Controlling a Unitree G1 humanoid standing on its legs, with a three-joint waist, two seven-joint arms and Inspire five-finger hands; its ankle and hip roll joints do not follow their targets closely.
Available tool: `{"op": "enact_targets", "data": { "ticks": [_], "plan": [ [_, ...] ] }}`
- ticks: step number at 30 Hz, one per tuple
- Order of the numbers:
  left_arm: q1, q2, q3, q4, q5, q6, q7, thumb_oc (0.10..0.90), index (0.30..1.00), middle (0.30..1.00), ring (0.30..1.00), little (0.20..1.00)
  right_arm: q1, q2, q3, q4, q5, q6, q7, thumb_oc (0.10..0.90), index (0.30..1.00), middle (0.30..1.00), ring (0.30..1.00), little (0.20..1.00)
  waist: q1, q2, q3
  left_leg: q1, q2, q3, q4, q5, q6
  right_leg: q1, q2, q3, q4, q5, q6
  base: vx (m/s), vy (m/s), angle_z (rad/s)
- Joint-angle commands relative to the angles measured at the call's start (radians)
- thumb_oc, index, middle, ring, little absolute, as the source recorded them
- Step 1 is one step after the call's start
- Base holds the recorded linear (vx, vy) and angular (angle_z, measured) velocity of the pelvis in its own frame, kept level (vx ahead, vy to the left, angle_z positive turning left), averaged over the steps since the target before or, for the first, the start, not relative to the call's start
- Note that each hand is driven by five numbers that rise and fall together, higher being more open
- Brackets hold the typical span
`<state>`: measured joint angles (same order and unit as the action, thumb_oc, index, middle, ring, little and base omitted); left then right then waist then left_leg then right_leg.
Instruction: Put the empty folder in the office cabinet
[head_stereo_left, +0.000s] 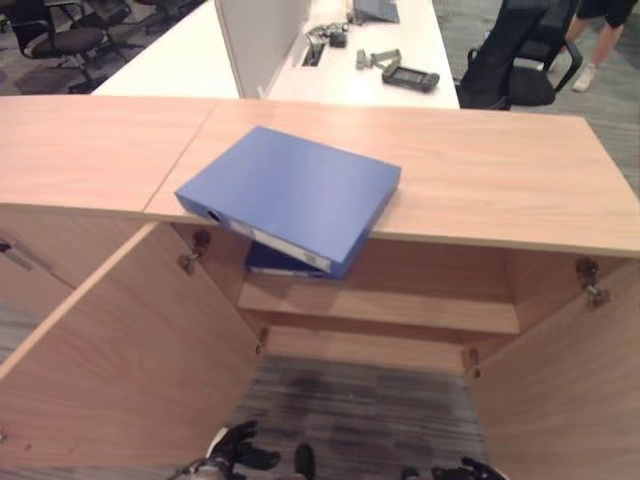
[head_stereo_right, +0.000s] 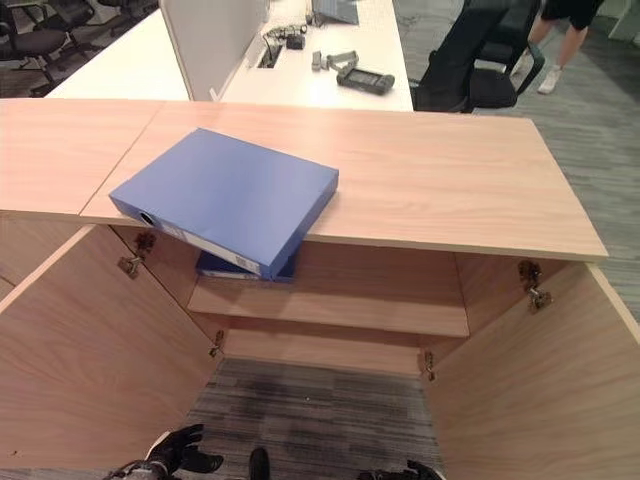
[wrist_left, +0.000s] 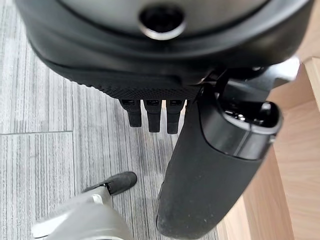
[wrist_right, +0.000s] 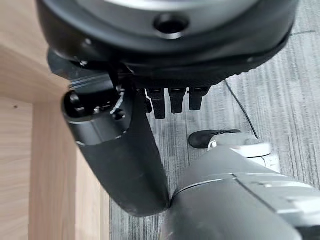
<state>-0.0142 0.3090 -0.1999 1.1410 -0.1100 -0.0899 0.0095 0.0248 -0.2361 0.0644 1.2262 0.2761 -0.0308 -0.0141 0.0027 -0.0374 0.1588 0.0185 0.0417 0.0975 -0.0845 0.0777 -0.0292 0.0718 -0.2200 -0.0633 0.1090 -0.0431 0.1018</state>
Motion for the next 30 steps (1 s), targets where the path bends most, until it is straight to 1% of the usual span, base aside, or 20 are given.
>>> {"op": "enact_targets", "data": {
  "ticks": [1, 3, 4, 5, 6, 7, 8, 9, 10, 11, 13, 14, 16, 20, 22, 25, 26, 29, 30],
  "plan": [
    [-0.042, 0.018, 0.012, -0.016, 0.025, -0.030, 0.005, 0.800, 0.900, 0.900, 0.900, 0.900, -0.018, -0.057, 0.018, -0.012, -0.006, -0.011, 0.001, 0.800, 0.900, 0.900, 0.900, 0.900, 0.026, 0.030, 0.023, 0.040, 0.080, -0.012, 0.056, -0.116, -0.033, -0.065, -0.050, 0.053, 0.074, 0.048, 0.133, 0.00, 0.158, -0.03],
    [-0.041, 0.021, 0.016, -0.025, 0.014, -0.029, 0.006, 0.800, 0.900, 0.900, 0.900, 0.900, -0.027, -0.053, 0.023, -0.018, -0.006, -0.010, 0.001, 0.800, 0.900, 0.900, 0.900, 0.900, 0.037, 0.032, 0.035, 0.045, 0.071, 0.004, 0.060, -0.123, -0.021, -0.100, -0.068, 0.016, 0.131, 0.102, 0.139, -0.03, 0.128, -0.08],
    [-0.040, 0.022, 0.018, -0.029, 0.009, -0.028, 0.007, 0.800, 0.900, 0.900, 0.900, 0.900, -0.032, -0.052, 0.026, -0.022, -0.006, -0.009, 0.001, 0.800, 0.900, 0.900, 0.900, 0.900, 0.041, 0.036, 0.043, 0.044, 0.070, 0.008, 0.064, -0.125, -0.014, -0.114, -0.071, -0.009, 0.166, 0.115, 0.140, -0.07, 0.132, -0.28],
    [-0.040, 0.024, 0.019, -0.034, 0.005, -0.028, 0.005, 0.800, 0.900, 0.900, 0.900, 0.900, -0.033, -0.047, 0.032, -0.029, -0.006, -0.012, 0.002, 0.800, 0.900, 0.900, 0.900, 0.900, 0.043, 0.046, 0.050, 0.048, 0.072, 0.011, 0.063, -0.127, -0.010, -0.129, -0.064, -0.035, 0.199, 0.106, 0.143, -0.02, 0.192, -0.31],
    [-0.040, 0.025, 0.011, -0.044, 0.005, -0.030, 0.005, 0.800, 0.900, 0.900, 0.900, 0.900, -0.032, -0.042, 0.043, -0.031, 0.000, -0.018, 0.005, 0.800, 0.900, 0.900, 0.900, 0.900, 0.030, 0.051, 0.054, 0.054, 0.055, 0.007, 0.065, -0.134, 0.000, -0.141, -0.003, -0.029, 0.180, 0.054, 0.120, 0.01, 0.143, -0.21],
    [-0.039, 0.025, 0.011, -0.044, 0.005, -0.030, 0.005, 0.800, 0.900, 0.900, 0.900, 0.900, -0.031, -0.042, 0.043, -0.031, 0.000, -0.018, 0.005, 0.800, 0.900, 0.900, 0.900, 0.900, 0.029, 0.051, 0.056, 0.058, 0.057, 0.006, 0.066, -0.137, -0.001, -0.138, -0.002, -0.030, 0.184, 0.048, 0.119, 0.04, 0.115, -0.02],
    [-0.039, 0.029, 0.012, -0.052, 0.001, -0.032, 0.006, 0.800, 0.900, 0.900, 0.900, 0.900, -0.032, -0.040, 0.046, -0.033, -0.001, -0.017, 0.005, 0.800, 0.900, 0.900, 0.900, 0.900, 0.032, 0.052, 0.060, 0.054, 0.052, 0.003, 0.076, -0.137, 0.000, -0.134, 0.009, -0.028, 0.169, 0.033, 0.116, 0.01, 0.014, 0.07],
    [-0.042, 0.031, 0.012, -0.062, 0.001, -0.035, 0.005, 0.800, 0.900, 0.900, 0.900, 0.900, -0.026, -0.039, 0.047, -0.035, -0.002, -0.017, 0.004, 0.800, 0.900, 0.900, 0.900, 0.900, 0.036, 0.052, 0.056, 0.049, 0.049, 0.001, 0.084, -0.138, -0.002, -0.109, 0.012, -0.055, 0.125, 0.009, 0.107, 0.01, -0.018, 0.09],
    [-0.044, 0.028, 0.008, -0.085, -0.003, -0.045, 0.010, 0.800, 0.900, 0.900, 0.900, 0.900, -0.017, -0.041, 0.055, -0.039, -0.001, -0.024, 0.004, 0.800, 0.900, 0.900, 0.900, 0.900, 0.039, 0.046, 0.044, 0.040, 0.039, -0.009, 0.085, -0.134, -0.005, -0.073, 0.020, -0.053, 0.049, -0.010, 0.083, 0.01, -0.049, 0.10],
    [-0.044, 0.028, 0.009, -0.104, -0.002, -0.047, 0.015, 0.800, 0.900, 0.900, 0.900, 0.900, -0.015, -0.046, 0.060, -0.038, -0.008, -0.024, 0.005, 0.800, 0.900, 0.900, 0.900, 0.900, 0.038, 0.047, 0.039, 0.040, 0.040, -0.013, 0.081, -0.130, -0.009, -0.064, 0.026, -0.037, 0.025, -0.011, 0.076, 0.02, -0.047, 0.10],
    [-0.043, 0.030, 0.012, -0.126, 0.003, -0.049, 0.023, 0.800, 0.900, 0.900, 0.900, 0.900, -0.013, -0.052, 0.065, -0.039, -0.016, -0.022, 0.006, 0.800, 0.900, 0.900, 0.900, 0.900, 0.043, 0.048, 0.032, 0.046, 0.044, -0.011, 0.070, -0.125, -0.016, -0.054, 0.027, -0.033, -0.001, -0.005, 0.073, 0.02, -0.062, 0.26],
    [-0.037, 0.033, 0.011, -0.165, 0.014, -0.053, 0.026, 0.800, 0.900, 0.900, 0.900, 0.900, -0.005, -0.063, 0.070, -0.042, -0.031, -0.023, 0.005, 0.800, 0.900, 0.900, 0.900, 0.900, 0.050, 0.049, 0.019, 0.056, 0.051, -0.010, 0.052, -0.116, -0.027, -0.028, 0.023, -0.044, -0.031, -0.002, 0.069, 0.05, -0.125, 0.19],
    [-0.029, 0.038, 0.014, -0.229, 0.010, -0.053, 0.027, 0.800, 0.900, 0.900, 0.900, 0.900, 0.002, -0.074, 0.059, -0.043, -0.036, -0.022, 0.005, 0.800, 0.900, 0.900, 0.900, 0.900, 0.051, 0.050, 0.011, 0.073, 0.064, -0.024, 0.032, -0.103, -0.040, 0.008, 0.026, -0.058, -0.064, -0.007, 0.063, 0.04, -0.151, 0.04],
    [-0.014, 0.048, 0.017, -0.327, 0.015, -0.057, 0.026, 0.800, 0.900, 0.900, 0.900, 0.900, 0.014, -0.087, 0.040, -0.044, -0.034, -0.027, 0.007, 0.800, 0.900, 0.900, 0.900, 0.900, 0.052, 0.057, 0.006, 0.087, 0.081, -0.036, 0.017, -0.087, -0.062, 0.052, 0.038, -0.079, -0.107, -0.012, 0.056, 0.00, -0.133, 0.12],
    [-0.005, 0.058, 0.015, -0.362, 0.039, -0.057, 0.030, 0.800, 0.900, 0.900, 0.900, 0.900, 0.016, -0.092, 0.036, -0.043, -0.037, -0.027, 0.008, 0.800, 0.900, 0.900, 0.900, 0.900, 0.053, 0.059, 0.006, 0.089, 0.087, -0.041, 0.016, -0.083, -0.067, 0.062, 0.044, -0.083, -0.115, -0.015, 0.053, -0.02, -0.080, 0.05],
    [0.011, 0.077, 0.029, -0.454, 0.088, -0.057, 0.048, 0.800, 0.900, 0.900, 0.900, 0.900, 0.018, -0.097, 0.027, -0.043, -0.039, -0.032, 0.004, 0.800, 0.900, 0.900, 0.900, 0.900, 0.058, 0.063, 0.008, 0.087, 0.096, -0.049, 0.014, -0.073, -0.077, 0.077, 0.052, -0.096, -0.128, -0.020, 0.048, -0.03, -0.090, 0.00],
    [0.026, 0.095, 0.046, -0.530, 0.136, -0.062, 0.080, 0.800, 0.900, 0.900, 0.900, 0.900, 0.022, -0.093, 0.024, -0.045, -0.039, -0.038, 0.000, 0.800, 0.900, 0.900, 0.900, 0.900, 0.065, 0.064, 0.009, 0.085, 0.103, -0.059, 0.013, -0.068, -0.083, 0.086, 0.060, -0.103, -0.133, -0.026, 0.044, -0.04, -0.107, 0.14],
    [0.068, 0.129, 0.088, -0.686, 0.242, -0.075, 0.143, 0.800, 0.900, 0.900, 0.900, 0.900, 0.027, -0.081, 0.012, -0.041, -0.043, -0.050, -0.015, 0.800, 0.900, 0.900, 0.900, 0.900, 0.080, 0.059, 0.009, 0.082, 0.112, -0.068, 0.012, -0.060, -0.092, 0.104, 0.069, -0.120, -0.147, -0.030, 0.042, -0.04, -0.110, 0.18],
    [0.102, 0.139, 0.119, -0.777, 0.314, -0.098, 0.202, 0.800, 0.900, 0.900, 0.900, 0.900, 0.031, -0.071, 0.011, -0.037, -0.049, -0.063, -0.027, 0.800, 0.900, 0.900, 0.900, 0.900, 0.093, 0.053, 0.007, 0.081, 0.119, -0.074, 0.011, -0.056, -0.098, 0.114, 0.077, -0.128, -0.156, -0.033, 0.041, -0.03, -0.097, 0.08]
  ]
}}
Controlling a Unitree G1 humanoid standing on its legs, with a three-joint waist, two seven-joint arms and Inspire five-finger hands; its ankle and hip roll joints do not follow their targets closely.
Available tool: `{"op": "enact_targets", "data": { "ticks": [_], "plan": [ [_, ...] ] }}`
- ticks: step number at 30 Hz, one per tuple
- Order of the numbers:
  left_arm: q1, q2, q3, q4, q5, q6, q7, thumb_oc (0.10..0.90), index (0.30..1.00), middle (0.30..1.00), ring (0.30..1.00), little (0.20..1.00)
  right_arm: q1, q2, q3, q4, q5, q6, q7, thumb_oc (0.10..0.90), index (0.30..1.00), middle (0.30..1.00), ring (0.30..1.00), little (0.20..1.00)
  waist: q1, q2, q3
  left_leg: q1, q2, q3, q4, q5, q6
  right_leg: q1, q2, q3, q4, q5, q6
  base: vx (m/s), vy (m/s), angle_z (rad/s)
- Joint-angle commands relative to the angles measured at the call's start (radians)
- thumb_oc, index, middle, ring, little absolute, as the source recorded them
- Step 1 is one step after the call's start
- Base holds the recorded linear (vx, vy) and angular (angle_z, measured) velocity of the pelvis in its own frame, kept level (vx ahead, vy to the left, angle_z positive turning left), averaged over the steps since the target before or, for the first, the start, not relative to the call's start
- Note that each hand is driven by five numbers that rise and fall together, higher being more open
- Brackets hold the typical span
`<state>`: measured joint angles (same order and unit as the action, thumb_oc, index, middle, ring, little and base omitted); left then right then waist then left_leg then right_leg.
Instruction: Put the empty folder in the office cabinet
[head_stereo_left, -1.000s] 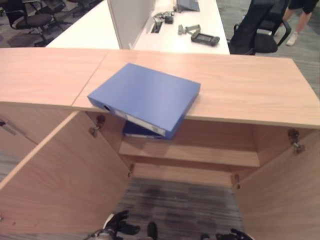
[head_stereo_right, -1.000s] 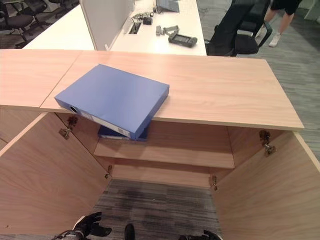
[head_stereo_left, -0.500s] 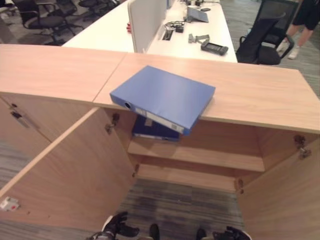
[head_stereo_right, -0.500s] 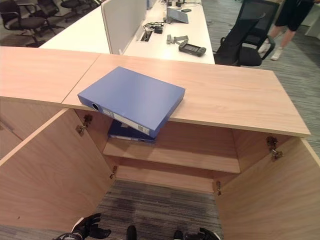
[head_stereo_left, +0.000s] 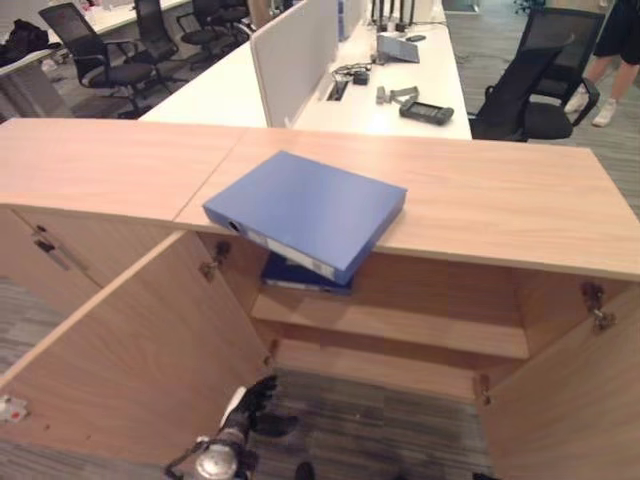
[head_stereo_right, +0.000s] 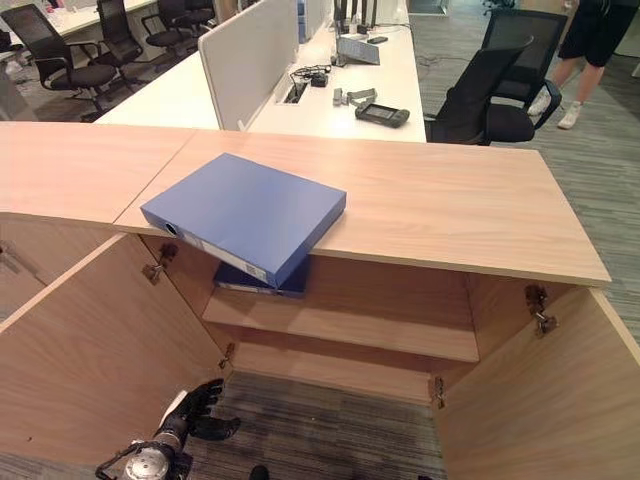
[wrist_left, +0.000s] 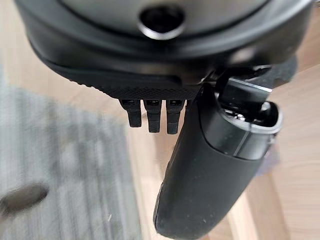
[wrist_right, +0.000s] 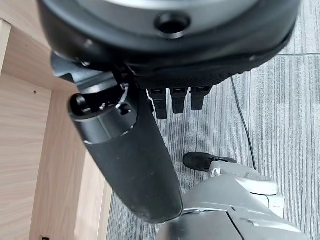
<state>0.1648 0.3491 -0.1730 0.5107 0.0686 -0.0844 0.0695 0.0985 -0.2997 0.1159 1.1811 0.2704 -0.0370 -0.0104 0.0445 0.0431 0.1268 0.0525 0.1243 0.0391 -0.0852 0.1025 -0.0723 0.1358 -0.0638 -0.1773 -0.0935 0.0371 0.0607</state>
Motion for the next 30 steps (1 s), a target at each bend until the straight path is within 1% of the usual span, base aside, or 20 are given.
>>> {"op": "enact_targets", "data": {
  "ticks": [1, 2, 3, 4, 6, 7, 8, 10, 11, 13, 15, 16, 17, 22, 27, 28, 30],
  "plan": [
    [-0.076, 0.099, 0.093, -0.148, 0.135, -0.103, 0.142, 0.800, 0.900, 0.900, 0.900, 0.900, -0.042, -0.007, -0.040, 0.008, -0.044, -0.057, -0.031, 0.800, 0.900, 0.900, 0.900, 0.900, 0.051, -0.028, 0.038, 0.047, 0.036, -0.016, 0.012, -0.081, -0.055, 0.051, -0.080, -0.014, 0.046, -0.113, 0.082, -0.02, -0.119, 0.07],
    [-0.071, 0.121, 0.116, -0.211, 0.227, -0.111, 0.225, 0.800, 0.900, 0.900, 0.900, 0.900, -0.038, -0.001, -0.037, 0.005, -0.049, -0.068, -0.045, 0.800, 0.900, 0.900, 0.900, 0.900, 0.060, -0.033, 0.037, 0.046, 0.042, -0.019, 0.011, -0.078, -0.060, 0.058, -0.074, -0.020, 0.041, -0.116, 0.081, -0.01, -0.057, 0.10],
    [-0.067, 0.120, 0.117, -0.215, 0.231, -0.110, 0.227, 0.800, 0.900, 0.900, 0.900, 0.900, -0.038, 0.001, -0.036, 0.005, -0.050, -0.069, -0.046, 0.800, 0.900, 0.900, 0.900, 0.900, 0.059, -0.034, 0.037, 0.047, 0.042, -0.020, 0.011, -0.078, -0.061, 0.059, -0.074, -0.020, 0.040, -0.116, 0.081, -0.02, -0.100, 0.20],
    [-0.059, 0.139, 0.132, -0.266, 0.337, -0.103, 0.307, 0.800, 0.900, 0.900, 0.900, 0.900, -0.033, 0.008, -0.027, 0.004, -0.052, -0.082, -0.060, 0.800, 0.900, 0.900, 0.900, 0.900, 0.063, -0.038, 0.035, 0.048, 0.049, -0.022, 0.010, -0.075, -0.066, 0.069, -0.067, -0.025, 0.032, -0.117, 0.080, -0.01, -0.065, 0.21],
    [-0.057, 0.150, 0.160, -0.324, 0.396, -0.105, 0.357, 0.800, 0.900, 0.900, 0.900, 0.900, -0.029, 0.014, -0.019, 0.004, -0.051, -0.084, -0.061, 0.800, 0.900, 0.900, 0.900, 0.900, 0.068, -0.039, 0.032, 0.050, 0.054, -0.023, 0.010, -0.074, -0.070, 0.074, -0.063, -0.029, 0.025, -0.118, 0.079, -0.01, -0.075, 0.09],
    [-0.060, 0.167, 0.175, -0.361, 0.453, -0.094, 0.396, 0.800, 0.900, 0.900, 0.900, 0.900, -0.029, 0.018, -0.007, 0.008, -0.049, -0.087, -0.065, 0.800, 0.900, 0.900, 0.900, 0.900, 0.069, -0.038, 0.028, 0.053, 0.060, -0.024, 0.009, -0.073, -0.074, 0.078, -0.058, -0.031, 0.017, -0.117, 0.078, 0.00, -0.048, 0.00],
    [-0.057, 0.167, 0.176, -0.364, 0.455, -0.092, 0.396, 0.800, 0.900, 0.900, 0.900, 0.900, -0.030, 0.019, -0.007, 0.009, -0.049, -0.088, -0.066, 0.800, 0.900, 0.900, 0.900, 0.900, 0.068, -0.038, 0.029, 0.054, 0.060, -0.024, 0.009, -0.073, -0.075, 0.079, -0.058, -0.031, 0.017, -0.117, 0.078, 0.00, -0.046, 0.01],
    [-0.073, 0.185, 0.208, -0.411, 0.513, -0.080, 0.450, 0.800, 0.900, 0.900, 0.900, 0.900, -0.029, 0.026, 0.009, 0.015, -0.040, -0.088, -0.065, 0.800, 0.900, 0.900, 0.900, 0.900, 0.072, -0.036, 0.024, 0.055, 0.066, -0.027, 0.008, -0.070, -0.081, 0.082, -0.053, -0.031, 0.012, -0.117, 0.077, 0.01, -0.047, 0.02],
    [-0.072, 0.185, 0.209, -0.413, 0.515, -0.079, 0.450, 0.800, 0.900, 0.900, 0.900, 0.900, -0.030, 0.027, 0.010, 0.015, -0.040, -0.088, -0.065, 0.800, 0.900, 0.900, 0.900, 0.900, 0.071, -0.036, 0.024, 0.055, 0.067, -0.027, 0.008, -0.070, -0.081, 0.082, -0.053, -0.031, 0.012, -0.117, 0.077, 0.01, -0.045, 0.02],
    [-0.102, 0.226, 0.221, -0.470, 0.571, -0.080, 0.484, 0.800, 0.900, 0.900, 0.900, 0.900, -0.026, 0.026, 0.022, 0.011, -0.027, -0.090, -0.062, 0.800, 0.900, 0.900, 0.900, 0.900, 0.068, -0.032, 0.020, 0.057, 0.068, -0.028, 0.008, -0.069, -0.084, 0.084, -0.050, -0.028, 0.009, -0.117, 0.076, 0.00, 0.000, 0.00],
    [-0.109, 0.241, 0.220, -0.486, 0.594, -0.078, 0.488, 0.800, 0.900, 0.900, 0.900, 0.900, -0.025, 0.026, 0.030, 0.009, -0.028, -0.090, -0.059, 0.800, 0.900, 0.900, 0.900, 0.900, 0.065, -0.031, 0.018, 0.060, 0.070, -0.027, 0.007, -0.070, -0.085, 0.085, -0.049, -0.027, 0.009, -0.117, 0.077, 0.00, 0.000, 0.00],
    [-0.132, 0.275, 0.218, -0.524, 0.636, -0.078, 0.491, 0.800, 0.900, 0.900, 0.900, 0.900, -0.021, 0.025, 0.036, 0.010, -0.028, -0.091, -0.055, 0.800, 0.900, 0.900, 0.900, 0.900, 0.059, -0.025, 0.015, 0.065, 0.072, -0.022, 0.007, -0.071, -0.086, 0.086, -0.047, -0.026, 0.008, -0.117, 0.078, 0.00, 0.000, 0.00],
    [-0.132, 0.276, 0.218, -0.525, 0.637, -0.078, 0.490, 0.800, 0.900, 0.900, 0.900, 0.900, -0.021, 0.026, 0.036, 0.010, -0.027, -0.091, -0.055, 0.800, 0.900, 0.900, 0.900, 0.900, 0.060, -0.026, 0.016, 0.066, 0.072, -0.022, 0.007, -0.072, -0.087, 0.086, -0.047, -0.025, 0.008, -0.117, 0.077, 0.00, 0.000, 0.00],
    [-0.206, 0.373, 0.206, -0.595, 0.679, -0.100, 0.475, 0.800, 0.900, 0.900, 0.900, 0.900, -0.010, 0.019, 0.058, 0.009, -0.043, -0.091, -0.040, 0.800, 0.900, 0.900, 0.900, 0.900, 0.035, -0.009, 0.004, 0.082, 0.073, -0.013, 0.004, -0.077, -0.090, 0.088, -0.044, -0.014, 0.010, -0.117, 0.078, 0.03, -0.005, -0.02],
    [-0.295, 0.459, 0.163, -0.608, 0.691, -0.112, 0.453, 0.800, 0.900, 0.900, 0.900, 0.900, -0.006, 0.004, 0.069, 0.010, -0.054, -0.089, -0.030, 0.800, 0.900, 0.900, 0.900, 0.900, 0.010, 0.009, -0.001, 0.090, 0.074, -0.007, 0.001, -0.078, -0.093, 0.088, -0.043, -0.008, 0.012, -0.119, 0.078, 0.01, 0.004, -0.02],
    [-0.299, 0.460, 0.160, -0.606, 0.690, -0.112, 0.453, 0.800, 0.900, 0.900, 0.900, 0.900, -0.007, 0.005, 0.068, 0.009, -0.054, -0.089, -0.030, 0.800, 0.900, 0.900, 0.900, 0.900, 0.011, 0.008, 0.000, 0.091, 0.074, -0.007, 0.001, -0.079, -0.093, 0.088, -0.043, -0.008, 0.012, -0.119, 0.078, 0.02, 0.013, -0.04],
    [-0.340, 0.499, 0.124, -0.609, 0.701, -0.122, 0.442, 0.800, 0.900, 0.900, 0.900, 0.900, -0.007, -0.004, 0.070, 0.009, -0.054, -0.091, -0.026, 0.800, 0.900, 0.900, 0.900, 0.900, -0.003, 0.018, -0.001, 0.097, 0.074, -0.001, 0.001, -0.080, -0.093, 0.086, -0.044, -0.004, 0.015, -0.117, 0.080, 0.00, 0.000, 0.00]
  ]
}}
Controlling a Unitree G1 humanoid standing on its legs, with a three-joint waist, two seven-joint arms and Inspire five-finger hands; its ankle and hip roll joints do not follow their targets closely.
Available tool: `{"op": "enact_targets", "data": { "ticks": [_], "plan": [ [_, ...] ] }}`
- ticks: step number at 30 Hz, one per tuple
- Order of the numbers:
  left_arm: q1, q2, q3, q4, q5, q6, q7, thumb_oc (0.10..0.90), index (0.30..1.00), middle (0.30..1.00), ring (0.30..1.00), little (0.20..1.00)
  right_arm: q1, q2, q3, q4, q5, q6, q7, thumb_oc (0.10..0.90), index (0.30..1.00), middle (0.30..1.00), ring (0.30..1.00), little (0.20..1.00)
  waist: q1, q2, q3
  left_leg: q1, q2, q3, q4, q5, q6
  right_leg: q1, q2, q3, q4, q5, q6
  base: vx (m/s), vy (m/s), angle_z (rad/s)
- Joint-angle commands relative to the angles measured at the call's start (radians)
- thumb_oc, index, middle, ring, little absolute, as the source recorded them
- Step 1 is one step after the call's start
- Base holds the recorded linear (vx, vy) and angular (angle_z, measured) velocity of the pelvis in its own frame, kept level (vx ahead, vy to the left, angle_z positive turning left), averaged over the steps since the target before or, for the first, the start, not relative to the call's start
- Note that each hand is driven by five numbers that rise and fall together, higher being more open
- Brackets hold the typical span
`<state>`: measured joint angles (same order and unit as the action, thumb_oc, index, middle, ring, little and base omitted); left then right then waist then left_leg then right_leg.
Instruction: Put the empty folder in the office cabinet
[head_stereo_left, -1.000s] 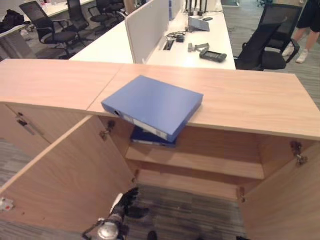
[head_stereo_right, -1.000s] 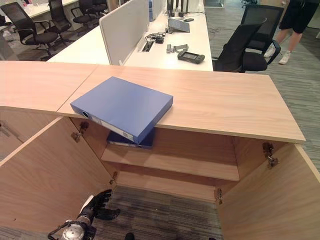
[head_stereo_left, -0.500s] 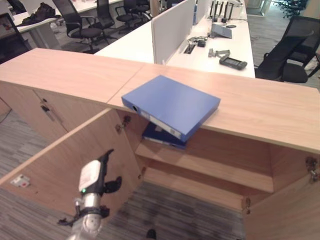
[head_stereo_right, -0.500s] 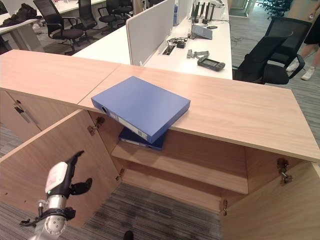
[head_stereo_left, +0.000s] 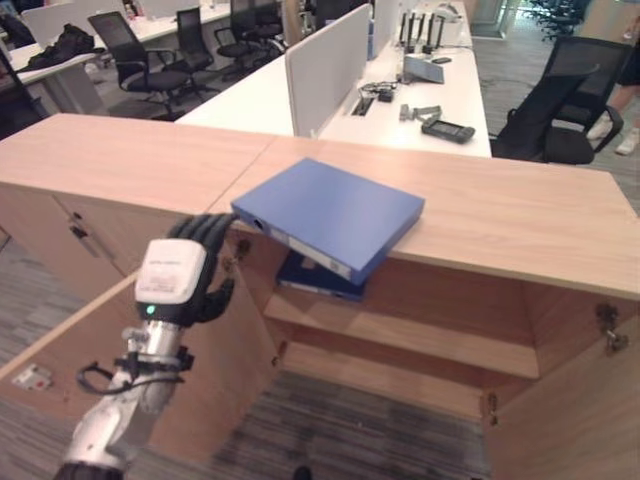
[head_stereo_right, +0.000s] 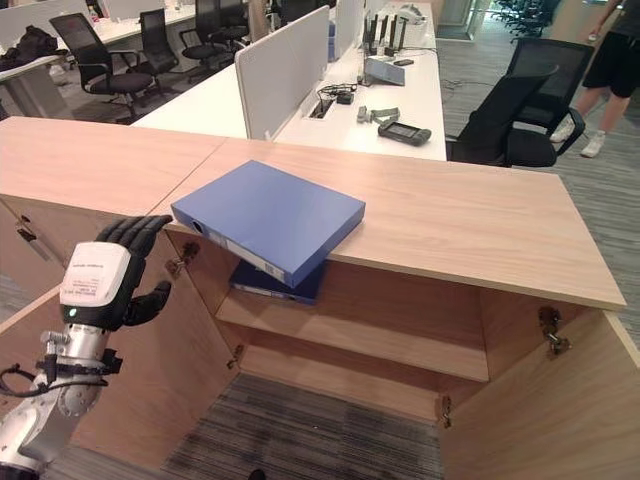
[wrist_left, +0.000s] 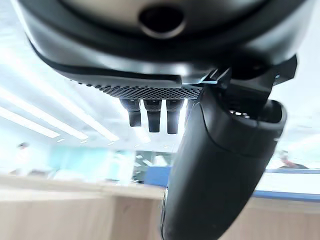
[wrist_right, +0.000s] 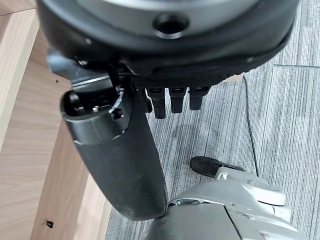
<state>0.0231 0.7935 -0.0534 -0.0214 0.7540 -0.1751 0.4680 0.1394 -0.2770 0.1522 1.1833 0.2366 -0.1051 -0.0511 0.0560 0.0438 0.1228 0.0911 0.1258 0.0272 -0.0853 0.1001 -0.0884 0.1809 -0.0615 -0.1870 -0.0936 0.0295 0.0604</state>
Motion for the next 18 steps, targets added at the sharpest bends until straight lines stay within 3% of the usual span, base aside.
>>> {"op": "enact_targets", "data": {
  "ticks": [1, 5, 18],
  "plan": [
    [-0.202, 0.055, 0.002, -0.075, 0.015, -0.031, 0.044, 0.800, 0.900, 0.900, 0.900, 0.900, -0.048, -0.026, 0.033, 0.007, -0.020, -0.023, 0.015, 0.800, 0.900, 0.900, 0.900, 0.900, -0.013, 0.017, 0.003, 0.059, 0.072, 0.011, 0.001, -0.078, -0.077, 0.041, -0.046, 0.006, 0.015, -0.109, 0.080, -0.01, 0.015, -0.04],
    [-0.250, 0.078, -0.041, -0.078, 0.003, -0.045, 0.021, 0.800, 0.900, 0.900, 0.900, 0.900, -0.043, -0.028, 0.028, 0.017, -0.020, -0.024, 0.012, 0.800, 0.900, 0.900, 0.900, 0.900, -0.031, 0.023, -0.005, 0.069, 0.073, 0.025, -0.001, -0.081, -0.077, 0.039, -0.050, 0.013, 0.016, -0.105, 0.084, 0.02, 0.003, -0.11],
    [-0.315, 0.035, -0.108, -0.063, -0.072, -0.071, -0.036, 0.800, 0.900, 0.900, 0.900, 0.900, -0.031, -0.026, 0.013, 0.032, -0.013, -0.016, 0.008, 0.800, 0.900, 0.900, 0.900, 0.900, -0.055, 0.021, -0.008, 0.083, 0.071, 0.048, -0.002, -0.082, -0.072, 0.034, -0.056, 0.029, 0.017, -0.091, 0.087, 0.00, 0.004, -0.07]
  ]
}}
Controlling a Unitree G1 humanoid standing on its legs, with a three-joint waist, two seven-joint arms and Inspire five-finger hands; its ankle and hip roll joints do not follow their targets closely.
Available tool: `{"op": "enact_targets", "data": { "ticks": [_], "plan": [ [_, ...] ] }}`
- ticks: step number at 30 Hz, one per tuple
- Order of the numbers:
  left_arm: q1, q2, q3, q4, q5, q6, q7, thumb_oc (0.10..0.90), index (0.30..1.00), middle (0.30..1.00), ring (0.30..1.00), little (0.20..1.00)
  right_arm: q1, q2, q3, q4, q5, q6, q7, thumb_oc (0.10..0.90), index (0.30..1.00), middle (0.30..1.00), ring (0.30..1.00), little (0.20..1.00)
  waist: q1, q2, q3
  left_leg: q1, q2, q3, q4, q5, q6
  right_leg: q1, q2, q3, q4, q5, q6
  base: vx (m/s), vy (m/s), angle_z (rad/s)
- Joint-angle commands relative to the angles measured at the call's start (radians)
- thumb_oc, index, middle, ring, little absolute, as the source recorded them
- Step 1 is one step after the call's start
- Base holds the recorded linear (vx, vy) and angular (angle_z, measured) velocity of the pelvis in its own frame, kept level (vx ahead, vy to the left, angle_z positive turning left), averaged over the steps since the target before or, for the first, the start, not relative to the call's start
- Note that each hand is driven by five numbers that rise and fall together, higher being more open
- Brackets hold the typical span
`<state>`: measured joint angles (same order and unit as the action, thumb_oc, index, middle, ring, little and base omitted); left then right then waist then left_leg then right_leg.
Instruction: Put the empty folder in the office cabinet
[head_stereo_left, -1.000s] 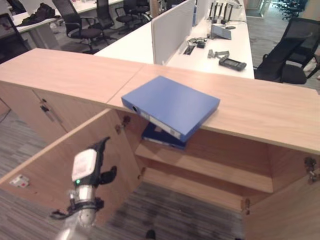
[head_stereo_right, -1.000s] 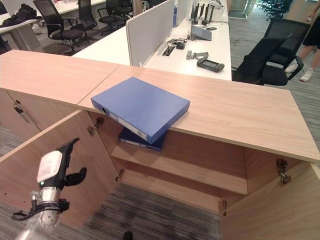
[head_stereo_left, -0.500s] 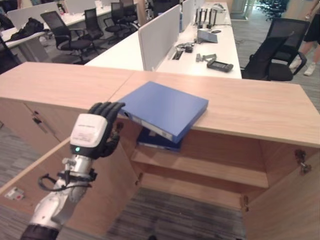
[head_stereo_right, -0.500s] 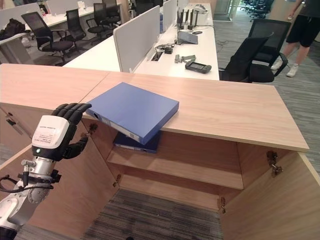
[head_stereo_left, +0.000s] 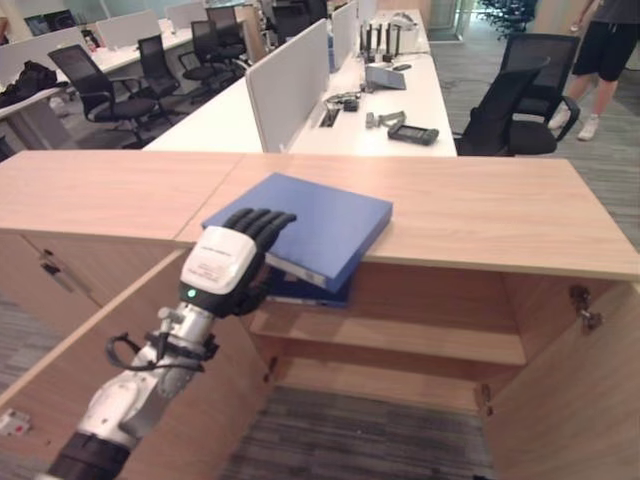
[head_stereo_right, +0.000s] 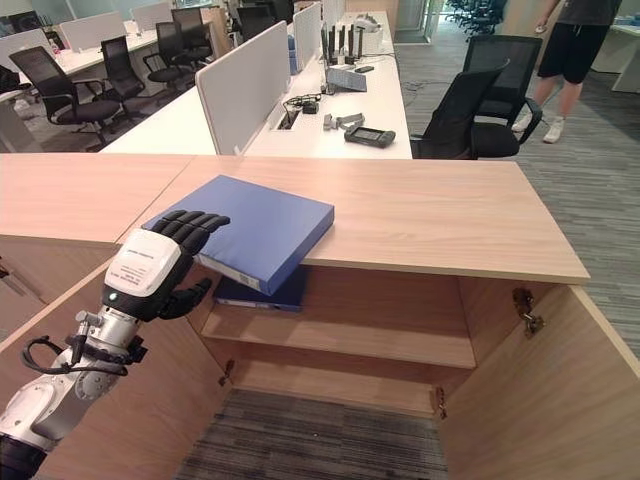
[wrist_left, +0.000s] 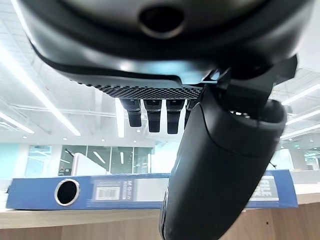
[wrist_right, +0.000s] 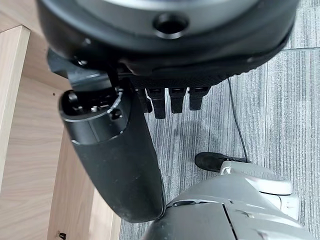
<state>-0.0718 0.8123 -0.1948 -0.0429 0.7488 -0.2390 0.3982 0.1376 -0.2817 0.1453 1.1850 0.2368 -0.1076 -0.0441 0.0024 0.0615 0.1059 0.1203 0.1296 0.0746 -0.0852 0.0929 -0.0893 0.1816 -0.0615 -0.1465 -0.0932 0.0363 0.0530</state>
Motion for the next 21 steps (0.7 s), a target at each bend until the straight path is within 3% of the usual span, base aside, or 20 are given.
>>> {"op": "enact_targets", "data": {
  "ticks": [1, 21],
  "plan": [
    [-0.221, 0.017, 0.032, -0.041, -0.067, -0.007, 0.031, 0.800, 0.900, 0.900, 0.900, 0.900, -0.027, -0.020, 0.019, 0.028, -0.012, -0.014, 0.002, 0.800, 0.900, 0.900, 0.900, 0.900, -0.002, 0.003, 0.009, 0.055, 0.068, 0.003, -0.002, -0.076, -0.071, 0.033, -0.055, -0.009, 0.017, -0.098, 0.094, 0.00, 0.005, -0.07],
    [-0.230, 0.019, -0.013, 0.019, -0.054, -0.002, 0.001, 0.800, 0.900, 0.900, 0.900, 0.900, -0.031, -0.017, 0.011, 0.039, -0.003, -0.005, -0.002, 0.800, 0.900, 0.900, 0.900, 0.900, -0.011, -0.002, 0.008, 0.071, 0.071, 0.043, -0.002, -0.090, -0.073, 0.024, -0.056, 0.015, 0.009, -0.091, 0.104, 0.00, -0.002, -0.05]
  ]
}}
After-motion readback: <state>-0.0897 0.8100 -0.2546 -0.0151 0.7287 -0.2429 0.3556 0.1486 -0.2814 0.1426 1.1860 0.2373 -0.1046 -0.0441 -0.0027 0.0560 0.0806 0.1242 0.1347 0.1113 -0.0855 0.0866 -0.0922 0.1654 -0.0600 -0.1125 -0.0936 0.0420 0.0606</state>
